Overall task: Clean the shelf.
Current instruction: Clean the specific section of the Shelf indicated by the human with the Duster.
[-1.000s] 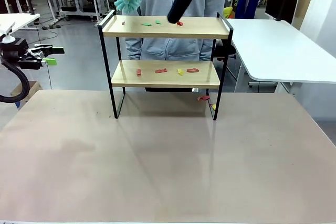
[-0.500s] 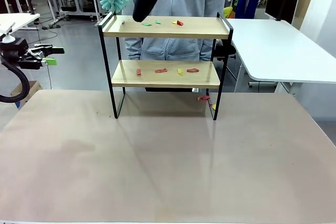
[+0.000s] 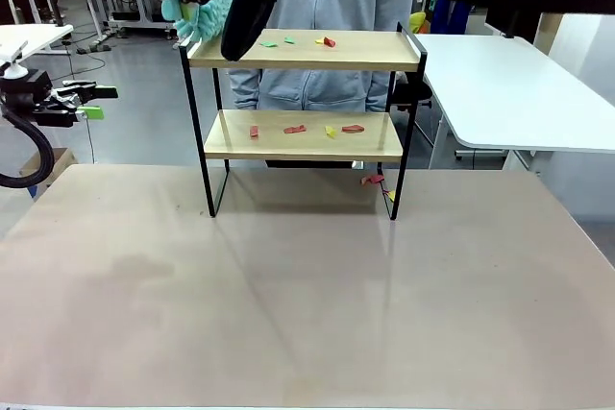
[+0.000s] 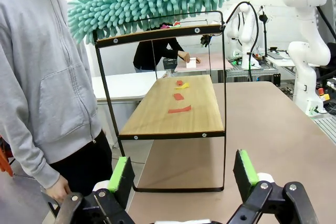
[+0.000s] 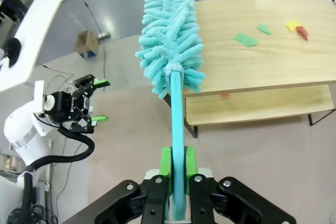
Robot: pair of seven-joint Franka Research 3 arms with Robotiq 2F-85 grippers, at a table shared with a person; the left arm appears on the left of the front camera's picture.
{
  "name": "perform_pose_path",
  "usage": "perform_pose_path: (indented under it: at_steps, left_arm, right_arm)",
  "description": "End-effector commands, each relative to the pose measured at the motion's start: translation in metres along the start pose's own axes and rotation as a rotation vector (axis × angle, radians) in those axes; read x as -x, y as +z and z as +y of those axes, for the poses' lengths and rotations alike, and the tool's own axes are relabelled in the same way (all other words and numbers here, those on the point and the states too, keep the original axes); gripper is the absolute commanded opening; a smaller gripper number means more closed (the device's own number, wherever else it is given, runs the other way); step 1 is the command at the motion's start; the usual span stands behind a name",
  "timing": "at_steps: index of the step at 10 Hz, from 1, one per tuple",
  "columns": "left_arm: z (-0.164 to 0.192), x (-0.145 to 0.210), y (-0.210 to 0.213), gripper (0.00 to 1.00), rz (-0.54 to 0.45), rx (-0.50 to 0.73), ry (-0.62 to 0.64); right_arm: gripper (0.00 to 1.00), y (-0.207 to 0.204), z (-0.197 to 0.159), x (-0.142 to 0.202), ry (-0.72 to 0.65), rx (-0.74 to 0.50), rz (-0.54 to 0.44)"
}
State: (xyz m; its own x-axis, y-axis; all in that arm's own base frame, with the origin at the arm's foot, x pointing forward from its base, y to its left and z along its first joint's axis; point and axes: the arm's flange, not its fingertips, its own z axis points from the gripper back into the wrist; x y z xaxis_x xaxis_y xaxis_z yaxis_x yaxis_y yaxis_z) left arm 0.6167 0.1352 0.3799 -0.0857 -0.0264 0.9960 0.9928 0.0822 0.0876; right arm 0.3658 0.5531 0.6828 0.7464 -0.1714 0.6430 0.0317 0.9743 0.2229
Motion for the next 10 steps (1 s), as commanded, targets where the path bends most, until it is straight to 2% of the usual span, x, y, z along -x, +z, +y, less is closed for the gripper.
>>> perform_pose_path:
  at_steps: [1,7,10]
  left_arm:
    - [-0.002,-0.002,0.0,1.0,0.002,0.003,-0.011]
    - [-0.002,-0.002,0.0,1.0,0.002,0.003,-0.011]
    - [-0.002,-0.002,0.0,1.0,0.002,0.003,-0.011]
  right_arm:
    - [0.13,0.003,0.002,0.0,-0.021,0.022,0.015]
    - [0.13,-0.006,-0.044,0.003,-0.001,0.011,0.095]
    - [0.13,-0.013,-0.101,-0.011,-0.027,0.003,0.132]
